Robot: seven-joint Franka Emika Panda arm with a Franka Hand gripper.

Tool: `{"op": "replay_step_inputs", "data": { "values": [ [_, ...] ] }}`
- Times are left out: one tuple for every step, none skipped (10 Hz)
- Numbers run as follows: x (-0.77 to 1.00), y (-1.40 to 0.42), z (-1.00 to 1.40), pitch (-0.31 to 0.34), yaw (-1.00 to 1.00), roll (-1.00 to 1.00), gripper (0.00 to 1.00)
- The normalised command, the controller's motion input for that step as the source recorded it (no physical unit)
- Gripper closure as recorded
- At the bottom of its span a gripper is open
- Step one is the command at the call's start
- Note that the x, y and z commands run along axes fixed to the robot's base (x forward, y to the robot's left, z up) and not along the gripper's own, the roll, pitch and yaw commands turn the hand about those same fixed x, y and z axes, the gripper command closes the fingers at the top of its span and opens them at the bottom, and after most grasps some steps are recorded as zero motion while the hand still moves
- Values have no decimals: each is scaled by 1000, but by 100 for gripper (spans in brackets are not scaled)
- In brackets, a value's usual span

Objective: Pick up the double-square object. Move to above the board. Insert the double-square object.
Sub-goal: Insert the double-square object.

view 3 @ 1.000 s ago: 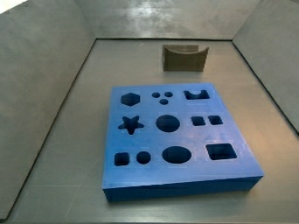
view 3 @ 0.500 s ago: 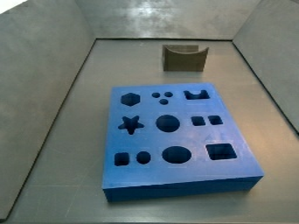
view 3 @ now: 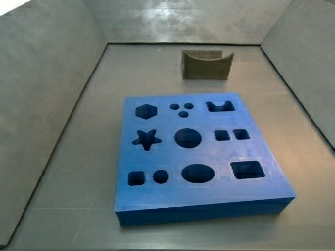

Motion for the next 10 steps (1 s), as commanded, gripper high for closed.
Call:
{"op": "replay_step_inputs", "data": {
  "values": [
    [277, -143, -29, 0, -737, 0, 100],
    [297, -106, -117, 0, -723, 37, 100],
    [206, 0, -214, 0, -814, 131, 100],
    [91, 0, -240, 0, -909, 134, 100],
    [46, 0, -237, 0, -937, 131, 100],
    [40, 0, -251, -17, -963, 129, 100],
    [51, 0, -254, 0, -940, 126, 100],
    [40, -17, -251, 0, -929, 100, 100],
    [69, -66, -217, 6, -857, 83, 100],
    [126, -89, -194, 129, -734, 97, 100]
  ]
}}
